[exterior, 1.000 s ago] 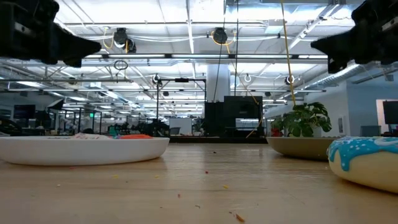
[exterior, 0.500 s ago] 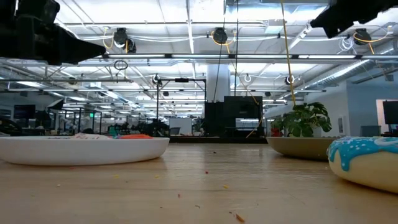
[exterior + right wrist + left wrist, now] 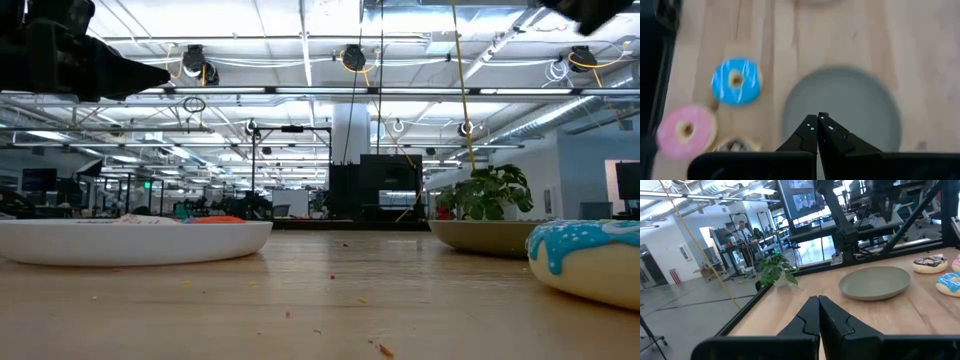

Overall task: Pick & Place donuts
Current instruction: Put the large black donut on the gray plate

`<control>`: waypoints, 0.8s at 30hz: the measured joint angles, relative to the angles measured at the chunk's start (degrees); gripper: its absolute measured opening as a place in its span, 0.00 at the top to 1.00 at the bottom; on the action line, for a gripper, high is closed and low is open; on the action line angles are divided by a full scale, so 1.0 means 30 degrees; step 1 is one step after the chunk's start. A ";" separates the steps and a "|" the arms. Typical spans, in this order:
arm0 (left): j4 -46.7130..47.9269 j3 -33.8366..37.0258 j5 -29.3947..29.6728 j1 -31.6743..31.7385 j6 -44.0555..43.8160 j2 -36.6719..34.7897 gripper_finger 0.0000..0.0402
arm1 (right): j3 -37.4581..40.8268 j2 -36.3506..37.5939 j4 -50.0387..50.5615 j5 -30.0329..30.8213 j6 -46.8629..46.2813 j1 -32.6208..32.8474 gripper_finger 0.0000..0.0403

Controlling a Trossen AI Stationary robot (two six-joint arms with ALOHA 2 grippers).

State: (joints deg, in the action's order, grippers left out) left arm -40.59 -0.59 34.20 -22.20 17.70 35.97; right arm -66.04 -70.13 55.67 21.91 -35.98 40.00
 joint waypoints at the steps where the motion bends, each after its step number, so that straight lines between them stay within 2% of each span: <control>1: 0.0005 0.0003 0.0000 0.0000 -0.0013 0.0007 0.99 | -0.0778 -0.0833 0.1012 -0.0348 -0.0662 0.0343 1.00; 4: 0.0010 -0.0003 0.0000 0.0000 -0.0018 0.0000 0.99 | -0.2871 -0.2953 0.3192 -0.1352 -0.2408 0.1154 1.00; 8: 0.0010 0.0003 -0.0006 0.0000 -0.0062 0.0000 0.99 | -0.4291 -0.4996 0.3653 -0.3039 -0.3927 0.1871 1.00; 14: -0.0012 0.0003 -0.0007 0.0000 -0.0054 0.0000 0.99 | -0.4577 -0.6848 0.3136 -0.4719 -0.7081 0.2668 1.00; 17: -0.0041 -0.0004 0.0000 0.0000 0.0044 0.0000 0.99 | -0.4577 -0.7401 0.2870 -0.4914 -0.8628 0.2814 0.99; 20: -0.0041 -0.0004 0.0000 0.0000 0.0070 0.0000 0.99 | -0.4577 -0.7735 0.2917 -0.4918 -0.9421 0.2836 0.95; 24: -0.0048 -0.0004 0.0007 0.0000 0.0873 0.0000 0.99 | -0.4577 -0.8120 0.2615 -0.4907 -0.9351 0.2829 0.82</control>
State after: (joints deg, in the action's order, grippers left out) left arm -40.73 -0.60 34.22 -22.20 20.32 35.97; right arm -79.77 -94.49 63.52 7.19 -64.04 48.49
